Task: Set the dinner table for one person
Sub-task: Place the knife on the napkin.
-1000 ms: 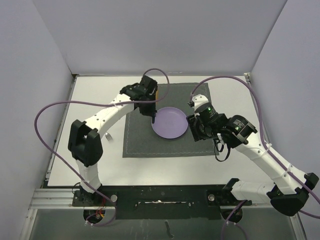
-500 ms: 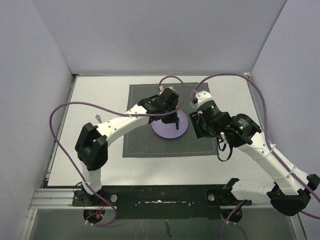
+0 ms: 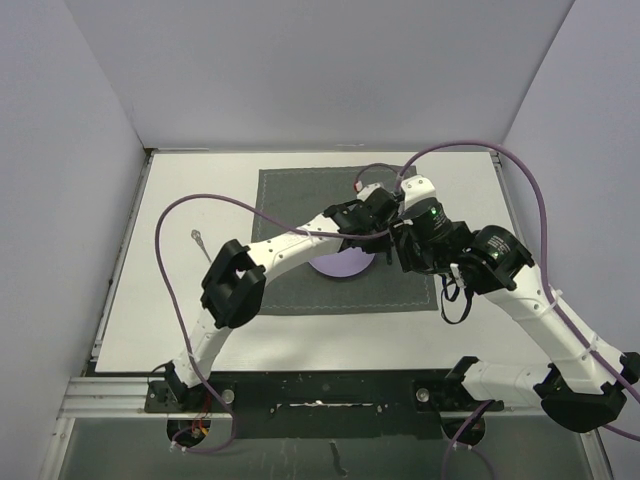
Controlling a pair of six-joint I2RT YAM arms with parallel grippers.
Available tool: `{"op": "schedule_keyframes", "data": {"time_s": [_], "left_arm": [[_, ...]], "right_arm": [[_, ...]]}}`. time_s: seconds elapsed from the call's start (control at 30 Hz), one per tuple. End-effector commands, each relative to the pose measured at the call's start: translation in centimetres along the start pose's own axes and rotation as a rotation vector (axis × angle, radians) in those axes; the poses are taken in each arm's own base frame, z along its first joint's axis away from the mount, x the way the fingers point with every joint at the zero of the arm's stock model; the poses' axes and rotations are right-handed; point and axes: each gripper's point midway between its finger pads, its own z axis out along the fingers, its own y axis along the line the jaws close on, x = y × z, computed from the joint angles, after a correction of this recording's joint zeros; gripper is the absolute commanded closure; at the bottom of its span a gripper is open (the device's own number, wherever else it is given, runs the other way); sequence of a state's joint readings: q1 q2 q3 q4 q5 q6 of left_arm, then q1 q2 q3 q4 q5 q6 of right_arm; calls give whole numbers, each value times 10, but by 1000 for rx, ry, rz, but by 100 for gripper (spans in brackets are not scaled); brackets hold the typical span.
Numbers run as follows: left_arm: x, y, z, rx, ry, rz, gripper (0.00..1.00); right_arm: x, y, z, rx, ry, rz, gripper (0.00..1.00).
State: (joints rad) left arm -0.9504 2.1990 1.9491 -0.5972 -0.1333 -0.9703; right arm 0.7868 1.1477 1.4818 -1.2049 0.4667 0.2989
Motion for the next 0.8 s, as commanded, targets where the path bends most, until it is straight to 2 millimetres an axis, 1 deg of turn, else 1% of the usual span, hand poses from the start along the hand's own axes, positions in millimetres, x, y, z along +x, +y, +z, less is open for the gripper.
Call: {"op": "schedule_keyframes", "data": {"time_s": [0.0,0.07,0.17,0.3,0.4,0.57,0.77], "left_arm": [[4,-38,17,69,-26,-44,100],[16,-41,26,73,-12,-49,100],[29,-38,39,56,10,-58,100],[36,-31,50,35,33,-73,100],[40,-29,58,29,46,-85,100],[39,-20,69,7,58,-98,100],[41,-15,75,-7,69,-106,100]], "right_arm": [[-12,-16,-18,39,-68,24,52],[-11,-18,-19,50,-64,20,52],[-11,-20,-20,56,-69,21,52],[-11,-22,-21,60,-73,22,52],[-12,-22,-20,64,-73,17,51],[-8,-24,-19,74,-67,11,51],[-7,-27,-19,85,-70,10,50]]}}
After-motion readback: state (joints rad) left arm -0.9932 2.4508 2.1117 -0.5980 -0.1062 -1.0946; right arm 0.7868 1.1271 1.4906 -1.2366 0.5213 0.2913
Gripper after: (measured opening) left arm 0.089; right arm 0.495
